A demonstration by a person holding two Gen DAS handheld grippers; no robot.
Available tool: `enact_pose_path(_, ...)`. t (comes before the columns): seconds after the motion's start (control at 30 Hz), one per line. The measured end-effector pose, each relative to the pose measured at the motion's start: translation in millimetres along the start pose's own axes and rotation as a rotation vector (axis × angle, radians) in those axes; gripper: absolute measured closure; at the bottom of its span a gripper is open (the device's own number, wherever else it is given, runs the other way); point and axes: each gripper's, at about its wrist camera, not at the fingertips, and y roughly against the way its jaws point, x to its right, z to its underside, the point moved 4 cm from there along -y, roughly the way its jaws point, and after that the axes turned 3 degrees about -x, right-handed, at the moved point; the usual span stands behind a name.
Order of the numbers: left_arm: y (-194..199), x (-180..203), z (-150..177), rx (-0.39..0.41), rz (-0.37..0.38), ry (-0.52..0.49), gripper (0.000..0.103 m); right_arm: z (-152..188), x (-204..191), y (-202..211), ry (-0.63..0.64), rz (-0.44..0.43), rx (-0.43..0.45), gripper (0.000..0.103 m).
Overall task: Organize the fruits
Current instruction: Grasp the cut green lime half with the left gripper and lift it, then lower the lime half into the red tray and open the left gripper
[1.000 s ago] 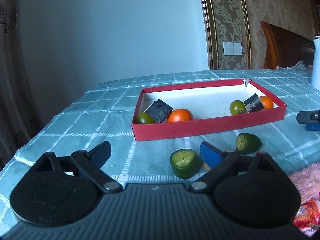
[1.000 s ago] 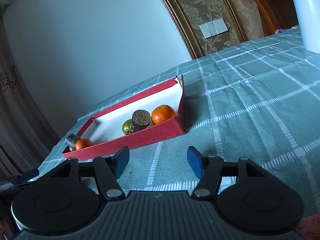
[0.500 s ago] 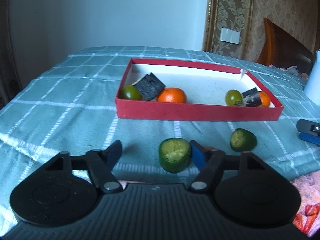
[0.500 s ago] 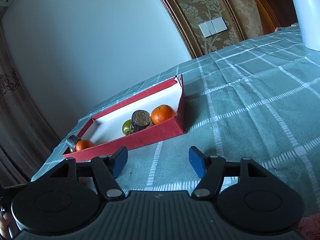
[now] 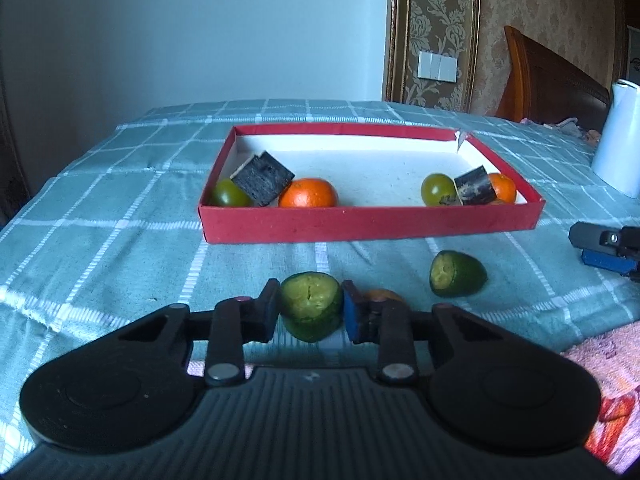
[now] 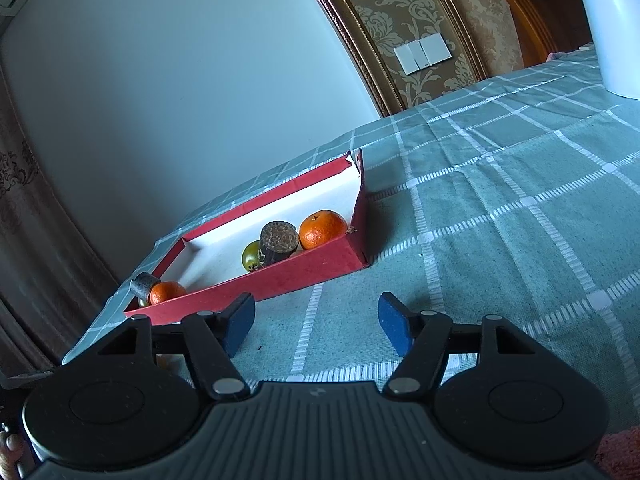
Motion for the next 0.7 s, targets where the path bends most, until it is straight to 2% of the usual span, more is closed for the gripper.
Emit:
enact_pose_path(0.2, 23, 0, -30, 0.093, -0.015, 0.005, 0.074, 1, 0, 1, 0.001, 0.000, 0.003, 0.030)
enact_pose_path(0.37, 18, 16, -66, 0.144, -0.030, -0.041, 0.074, 1, 1, 2, -0.004, -0.002, 0.006, 0.030)
enact_pose_path(0.5, -10, 26, -89, 0.132, -0.059, -0.057, 0.074, 0, 1, 2, -0.006, -0.003, 0.006, 0.030)
enact_pose_path(0.7, -67, 25, -103, 0.053, -0.099, -0.031, 0.074, 0, 1, 0, -0.006, -0.013, 0.001, 0.030)
